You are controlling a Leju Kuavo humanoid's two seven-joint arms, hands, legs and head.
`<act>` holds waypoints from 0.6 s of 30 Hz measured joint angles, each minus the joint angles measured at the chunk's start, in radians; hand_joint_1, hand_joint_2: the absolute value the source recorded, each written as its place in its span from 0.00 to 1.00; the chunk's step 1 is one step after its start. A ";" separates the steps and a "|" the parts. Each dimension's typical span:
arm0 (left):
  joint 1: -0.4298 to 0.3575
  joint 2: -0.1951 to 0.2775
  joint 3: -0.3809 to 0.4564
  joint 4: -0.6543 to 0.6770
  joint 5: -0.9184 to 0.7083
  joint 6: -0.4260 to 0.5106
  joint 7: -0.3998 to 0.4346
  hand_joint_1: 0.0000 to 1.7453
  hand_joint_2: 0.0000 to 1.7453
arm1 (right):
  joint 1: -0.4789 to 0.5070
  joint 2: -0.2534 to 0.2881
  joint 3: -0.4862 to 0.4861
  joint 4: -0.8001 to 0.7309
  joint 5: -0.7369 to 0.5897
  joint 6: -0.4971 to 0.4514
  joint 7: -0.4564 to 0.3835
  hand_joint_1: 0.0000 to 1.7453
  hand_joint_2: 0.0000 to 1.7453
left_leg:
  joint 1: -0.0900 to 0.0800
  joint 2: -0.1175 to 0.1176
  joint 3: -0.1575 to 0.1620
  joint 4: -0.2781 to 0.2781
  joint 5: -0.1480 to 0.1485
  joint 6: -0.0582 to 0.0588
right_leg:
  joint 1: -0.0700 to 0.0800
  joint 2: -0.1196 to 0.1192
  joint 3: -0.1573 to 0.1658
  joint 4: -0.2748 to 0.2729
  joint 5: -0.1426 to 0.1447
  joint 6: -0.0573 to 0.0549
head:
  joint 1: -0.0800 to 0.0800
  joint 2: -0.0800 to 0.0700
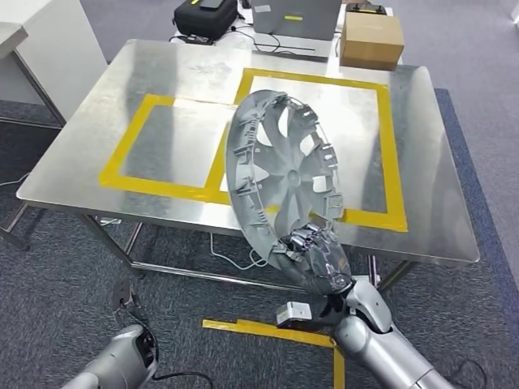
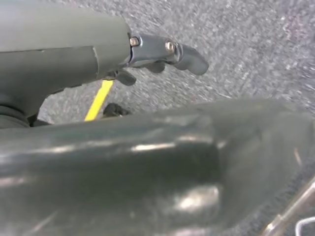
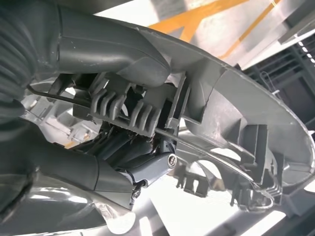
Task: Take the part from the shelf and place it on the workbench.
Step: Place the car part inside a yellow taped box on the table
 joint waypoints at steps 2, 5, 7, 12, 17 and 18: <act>-0.001 -0.001 0.000 0.000 -0.001 -0.004 0.001 0.00 0.00 | -0.011 0.000 -0.015 0.039 -0.013 0.009 0.004 1.00 1.00 | 0.000 0.000 0.007 0.000 -0.009 0.005 | -0.002 -0.001 -0.091 0.137 -0.034 0.005 | 0.001 0.000; 0.003 -0.003 0.000 0.000 -0.003 -0.008 0.009 0.00 0.00 | -0.031 0.000 -0.045 0.121 -0.013 0.028 0.002 1.00 1.00 | 0.000 -0.004 0.034 0.000 -0.029 0.004 | -0.002 -0.002 -0.136 0.136 0.040 0.005 | 0.002 0.000; 0.002 -0.005 0.000 0.000 -0.004 -0.006 0.012 0.00 0.00 | -0.048 0.000 -0.063 0.176 -0.011 0.041 -0.002 1.00 1.00 | -0.001 -0.006 0.056 0.000 -0.046 -0.002 | -0.001 -0.004 -0.086 0.002 0.129 0.001 | 0.002 0.000; -0.003 -0.010 0.000 0.000 -0.008 0.001 0.013 0.00 0.00 | -0.084 0.000 -0.096 0.276 -0.005 0.051 0.001 1.00 1.00 | -0.004 -0.007 0.069 -0.004 -0.066 -0.025 | 0.004 -0.002 -0.023 -0.100 0.125 -0.024 | 0.002 0.000; -0.005 -0.011 0.000 0.000 -0.010 0.001 0.012 0.00 0.00 | -0.106 0.002 -0.117 0.339 0.003 0.053 0.001 1.00 1.00 | 0.000 0.001 -0.055 0.235 -0.155 -0.049 | -0.002 -0.003 0.014 -0.109 0.101 -0.047 | -0.001 0.000; -0.003 -0.011 0.000 0.000 -0.010 0.001 0.012 0.00 0.00 | -0.106 0.002 -0.117 0.348 0.004 0.053 0.000 1.00 1.00 | 0.001 0.001 -0.091 0.285 -0.159 -0.050 | -0.002 -0.002 0.022 -0.109 0.095 -0.047 | -0.001 0.000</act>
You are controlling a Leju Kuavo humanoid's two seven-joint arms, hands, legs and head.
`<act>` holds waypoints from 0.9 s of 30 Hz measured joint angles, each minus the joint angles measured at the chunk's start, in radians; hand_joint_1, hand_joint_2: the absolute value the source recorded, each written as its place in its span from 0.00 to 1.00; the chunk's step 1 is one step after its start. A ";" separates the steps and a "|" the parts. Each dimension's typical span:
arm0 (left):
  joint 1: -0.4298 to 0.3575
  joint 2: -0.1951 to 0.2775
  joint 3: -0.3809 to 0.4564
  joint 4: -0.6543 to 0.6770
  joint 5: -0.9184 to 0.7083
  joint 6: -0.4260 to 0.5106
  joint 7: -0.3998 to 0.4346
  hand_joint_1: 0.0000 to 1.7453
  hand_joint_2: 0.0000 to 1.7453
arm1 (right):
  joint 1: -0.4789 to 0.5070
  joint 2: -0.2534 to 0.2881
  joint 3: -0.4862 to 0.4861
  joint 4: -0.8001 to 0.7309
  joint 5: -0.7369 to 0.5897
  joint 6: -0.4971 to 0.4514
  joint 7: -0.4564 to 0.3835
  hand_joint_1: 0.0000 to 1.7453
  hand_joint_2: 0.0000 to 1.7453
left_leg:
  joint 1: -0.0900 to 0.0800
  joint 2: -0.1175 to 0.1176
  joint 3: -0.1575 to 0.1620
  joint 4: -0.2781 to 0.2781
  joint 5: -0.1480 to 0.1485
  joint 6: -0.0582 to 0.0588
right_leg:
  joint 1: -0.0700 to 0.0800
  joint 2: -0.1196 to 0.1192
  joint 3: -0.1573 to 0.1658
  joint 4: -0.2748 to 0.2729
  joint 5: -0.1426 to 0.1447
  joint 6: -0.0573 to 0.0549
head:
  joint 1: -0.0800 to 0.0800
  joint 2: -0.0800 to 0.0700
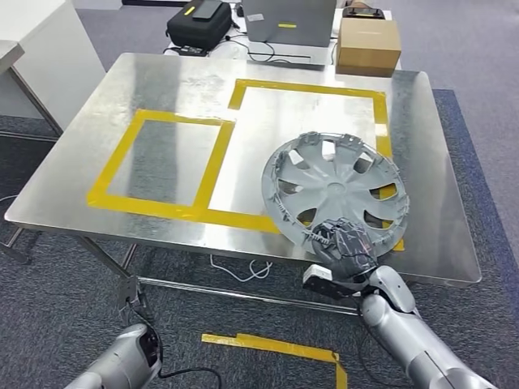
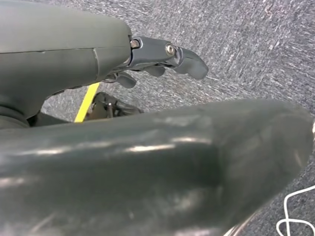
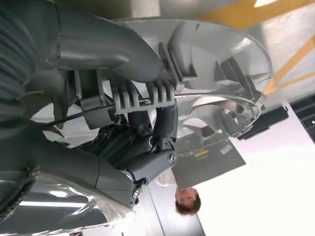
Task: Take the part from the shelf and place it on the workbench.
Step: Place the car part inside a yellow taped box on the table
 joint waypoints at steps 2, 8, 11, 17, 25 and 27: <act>0.003 0.000 0.000 0.000 0.000 0.000 0.000 0.00 0.00 | 0.001 0.001 0.000 0.012 0.001 0.000 0.000 1.00 1.00 | 0.000 0.000 -0.022 -0.013 0.058 0.001 | 0.000 0.002 0.021 0.000 -0.015 0.002 | 0.000 0.000; -0.001 -0.001 0.000 0.000 0.000 0.000 0.001 0.00 0.00 | -0.027 0.003 -0.031 0.078 -0.014 0.030 0.034 1.00 1.00 | -0.004 0.002 0.059 -0.261 0.179 0.023 | 0.007 0.008 0.047 -0.002 -0.046 0.032 | 0.000 0.000; -0.004 -0.005 0.000 0.000 -0.007 0.007 0.000 0.00 0.00 | -0.059 0.003 -0.066 0.141 -0.024 0.057 0.055 1.00 1.00 | 0.001 0.003 0.069 -0.270 0.173 0.041 | 0.006 0.005 0.031 0.025 -0.066 0.048 | 0.003 0.000; -0.010 -0.021 -0.002 0.000 -0.029 0.015 0.002 0.00 0.00 | -0.129 0.009 -0.098 0.276 0.008 0.107 0.107 1.00 1.00 | -0.003 0.000 0.087 -0.271 0.159 0.060 | 0.006 0.003 -0.145 0.278 -0.107 0.051 | 0.004 0.000; -0.025 -0.052 -0.034 0.000 -0.076 -0.001 0.019 0.00 0.00 | -0.288 0.071 -0.030 0.358 0.247 0.134 0.097 1.00 1.00 | -0.014 0.008 0.097 -0.268 0.144 0.033 | 0.016 0.002 -0.028 -0.003 0.032 0.009 | 0.003 0.000; -0.028 -0.056 -0.039 0.000 -0.077 -0.001 0.018 0.00 0.00 | -0.309 0.091 0.002 0.365 0.280 0.120 0.096 1.00 1.00 | -0.014 0.007 0.076 -0.217 0.112 0.020 | 0.008 0.002 -0.021 -0.011 0.035 0.006 | 0.001 0.000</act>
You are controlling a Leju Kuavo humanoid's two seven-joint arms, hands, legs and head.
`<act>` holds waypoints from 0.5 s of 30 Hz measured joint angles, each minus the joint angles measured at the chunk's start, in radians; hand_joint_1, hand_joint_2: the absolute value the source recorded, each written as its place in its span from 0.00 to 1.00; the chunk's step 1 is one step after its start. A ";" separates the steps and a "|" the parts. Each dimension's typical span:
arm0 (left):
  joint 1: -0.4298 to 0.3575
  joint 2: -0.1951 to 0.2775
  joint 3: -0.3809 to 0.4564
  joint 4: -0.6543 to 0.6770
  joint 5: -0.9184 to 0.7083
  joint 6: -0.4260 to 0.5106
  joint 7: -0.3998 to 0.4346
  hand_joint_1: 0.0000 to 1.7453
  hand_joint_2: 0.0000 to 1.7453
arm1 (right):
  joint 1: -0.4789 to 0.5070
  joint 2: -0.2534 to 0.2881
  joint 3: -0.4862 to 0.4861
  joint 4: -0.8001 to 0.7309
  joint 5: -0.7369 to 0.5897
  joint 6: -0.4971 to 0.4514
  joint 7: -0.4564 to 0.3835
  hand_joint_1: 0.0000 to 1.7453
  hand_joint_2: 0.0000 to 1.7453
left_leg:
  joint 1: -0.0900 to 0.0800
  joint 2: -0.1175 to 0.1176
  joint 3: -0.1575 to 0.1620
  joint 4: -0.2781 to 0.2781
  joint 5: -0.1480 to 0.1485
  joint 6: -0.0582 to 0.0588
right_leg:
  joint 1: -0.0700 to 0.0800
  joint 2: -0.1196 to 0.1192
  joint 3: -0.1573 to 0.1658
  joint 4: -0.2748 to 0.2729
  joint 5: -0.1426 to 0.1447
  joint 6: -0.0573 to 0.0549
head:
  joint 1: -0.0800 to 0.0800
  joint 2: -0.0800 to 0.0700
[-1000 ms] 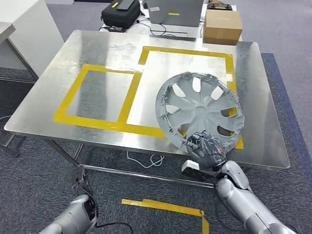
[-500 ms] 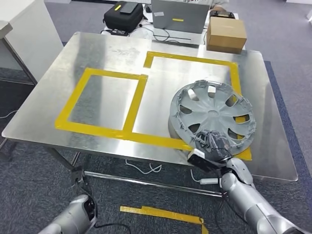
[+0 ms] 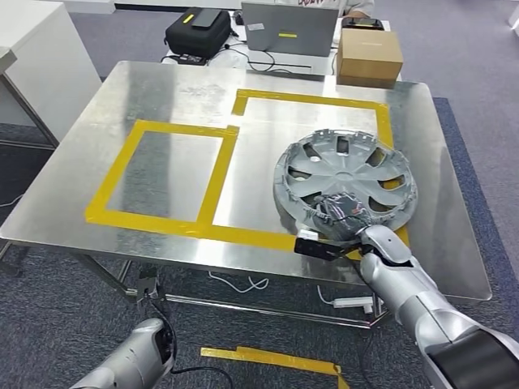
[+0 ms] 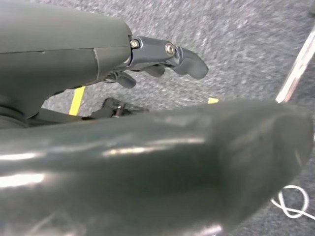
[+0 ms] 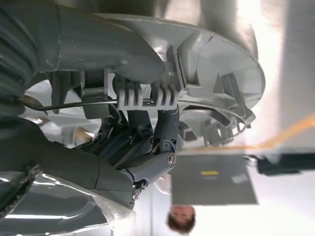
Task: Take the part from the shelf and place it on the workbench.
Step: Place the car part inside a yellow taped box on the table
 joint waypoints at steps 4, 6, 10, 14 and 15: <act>0.001 0.001 -0.006 0.000 0.000 -0.002 -0.003 0.00 0.00 | -0.013 0.030 0.053 0.013 0.040 -0.046 -0.030 1.00 1.00 | 0.011 -0.001 -0.113 0.214 -0.080 -0.020 | -0.002 -0.003 0.003 0.000 -0.006 -0.003 | -0.002 0.000; 0.002 0.001 -0.006 0.000 0.000 -0.006 -0.006 0.00 0.00 | -0.016 0.045 0.079 0.018 0.057 -0.066 -0.049 1.00 1.00 | 0.014 0.000 -0.100 0.165 -0.025 -0.023 | -0.004 -0.002 0.005 0.004 -0.011 0.000 | -0.002 0.000; 0.003 0.001 -0.007 0.000 0.000 -0.013 -0.009 0.00 0.00 | -0.020 0.064 0.105 0.020 0.074 -0.071 -0.070 1.00 1.00 | 0.015 0.000 -0.034 0.004 0.075 -0.022 | -0.007 -0.001 0.009 0.013 -0.020 0.006 | -0.002 0.000; 0.004 0.000 -0.007 0.000 0.001 -0.018 -0.010 0.00 0.00 | -0.021 0.068 0.121 0.021 0.085 -0.081 -0.082 1.00 1.00 | 0.014 0.000 -0.024 -0.029 0.075 -0.016 | -0.005 -0.002 0.005 0.016 -0.023 0.011 | -0.001 0.000; 0.004 -0.002 -0.008 0.000 0.001 -0.022 -0.011 0.00 0.00 | -0.020 0.072 0.141 0.022 0.092 -0.101 -0.102 1.00 1.00 | 0.014 -0.001 -0.019 -0.041 0.071 -0.007 | -0.004 -0.003 0.000 0.020 -0.028 0.019 | -0.001 0.000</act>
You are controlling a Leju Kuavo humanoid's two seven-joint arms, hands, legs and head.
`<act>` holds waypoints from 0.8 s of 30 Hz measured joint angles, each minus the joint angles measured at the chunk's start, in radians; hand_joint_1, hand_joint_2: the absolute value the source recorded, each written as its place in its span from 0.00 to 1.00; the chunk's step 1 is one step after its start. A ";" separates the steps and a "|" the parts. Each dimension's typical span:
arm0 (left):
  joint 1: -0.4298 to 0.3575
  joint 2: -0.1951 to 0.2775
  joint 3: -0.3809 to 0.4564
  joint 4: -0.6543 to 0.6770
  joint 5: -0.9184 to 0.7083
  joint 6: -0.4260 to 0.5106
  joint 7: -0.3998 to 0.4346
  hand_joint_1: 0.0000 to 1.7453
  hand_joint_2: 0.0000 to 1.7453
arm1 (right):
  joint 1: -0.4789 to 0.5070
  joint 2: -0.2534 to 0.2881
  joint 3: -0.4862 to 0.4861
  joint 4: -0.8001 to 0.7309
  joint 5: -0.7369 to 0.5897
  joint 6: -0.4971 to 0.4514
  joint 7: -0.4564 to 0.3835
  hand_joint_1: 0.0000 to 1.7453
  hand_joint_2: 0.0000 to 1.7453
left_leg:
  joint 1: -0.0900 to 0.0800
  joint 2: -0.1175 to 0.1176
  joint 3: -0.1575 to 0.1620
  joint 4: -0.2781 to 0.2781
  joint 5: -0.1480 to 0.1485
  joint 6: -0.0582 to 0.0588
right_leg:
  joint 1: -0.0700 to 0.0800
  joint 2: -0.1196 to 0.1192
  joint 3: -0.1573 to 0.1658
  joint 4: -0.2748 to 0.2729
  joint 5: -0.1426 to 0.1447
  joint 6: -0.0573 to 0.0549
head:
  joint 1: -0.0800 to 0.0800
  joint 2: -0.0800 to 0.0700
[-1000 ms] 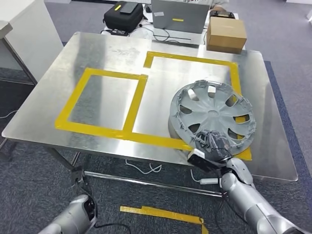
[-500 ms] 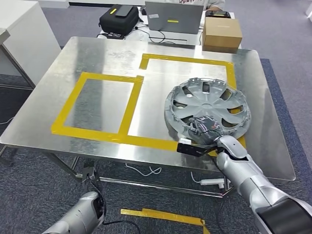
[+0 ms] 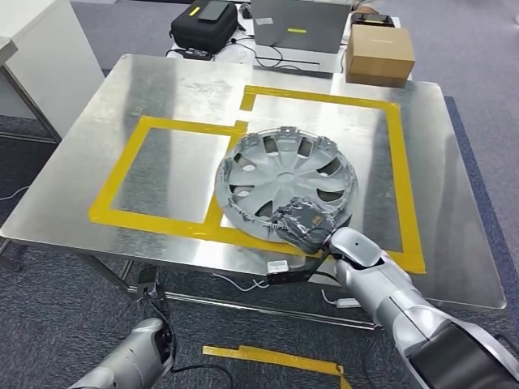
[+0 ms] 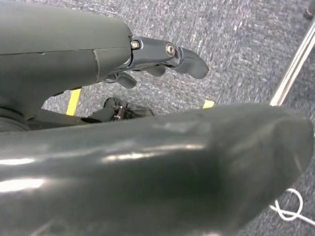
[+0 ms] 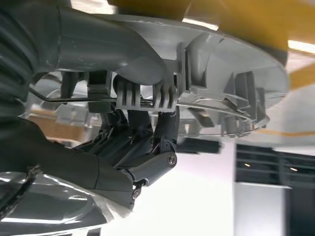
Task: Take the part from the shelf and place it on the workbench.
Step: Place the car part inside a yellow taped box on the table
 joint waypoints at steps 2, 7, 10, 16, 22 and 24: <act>-0.002 -0.003 -0.002 0.000 0.000 -0.008 -0.003 0.00 0.00 | 0.002 0.007 0.042 0.001 0.007 -0.045 -0.039 1.00 1.00 | 0.001 -0.003 0.008 -0.012 -0.010 0.023 | 0.002 -0.002 -0.030 0.047 -0.029 0.015 | 0.005 0.000; -0.002 -0.004 -0.005 0.000 -0.005 -0.015 -0.005 0.00 1.00 | 0.017 0.012 0.085 0.001 0.000 -0.069 -0.046 0.00 0.00 | 0.000 -0.006 0.015 -0.013 -0.018 0.038 | -0.001 -0.002 -0.161 0.280 -0.099 0.023 | 0.011 0.000; -0.001 -0.004 -0.005 0.000 -0.009 -0.030 0.004 0.00 1.00 | 0.016 0.012 0.101 0.000 -0.022 -0.066 -0.031 0.00 0.00 | -0.001 -0.011 0.027 -0.013 -0.027 0.032 | 0.000 -0.003 -0.083 0.106 0.003 0.012 | 0.011 0.000; 0.002 -0.002 -0.006 0.000 -0.017 -0.037 0.026 0.00 0.00 | 0.015 0.011 0.123 -0.003 -0.045 -0.063 -0.027 0.00 0.00 | -0.003 -0.009 0.022 -0.004 -0.041 0.002 | 0.003 0.003 -0.024 0.001 0.020 -0.008 | 0.009 0.000; 0.012 0.003 -0.006 0.001 -0.017 -0.023 0.030 0.00 0.00 | 0.019 0.011 0.137 -0.004 -0.052 -0.050 -0.019 0.00 0.00 | 0.000 -0.006 -0.111 0.271 -0.145 -0.017 | -0.001 0.003 -0.012 -0.002 0.013 -0.025 | 0.001 0.000; 0.013 0.004 -0.006 0.001 -0.017 -0.017 0.031 0.00 0.00 | 0.020 0.011 0.140 -0.005 -0.055 -0.050 -0.012 0.00 0.00 | 0.000 -0.005 -0.080 0.191 -0.078 -0.014 | -0.001 0.004 -0.004 0.000 0.008 -0.023 | 0.001 0.000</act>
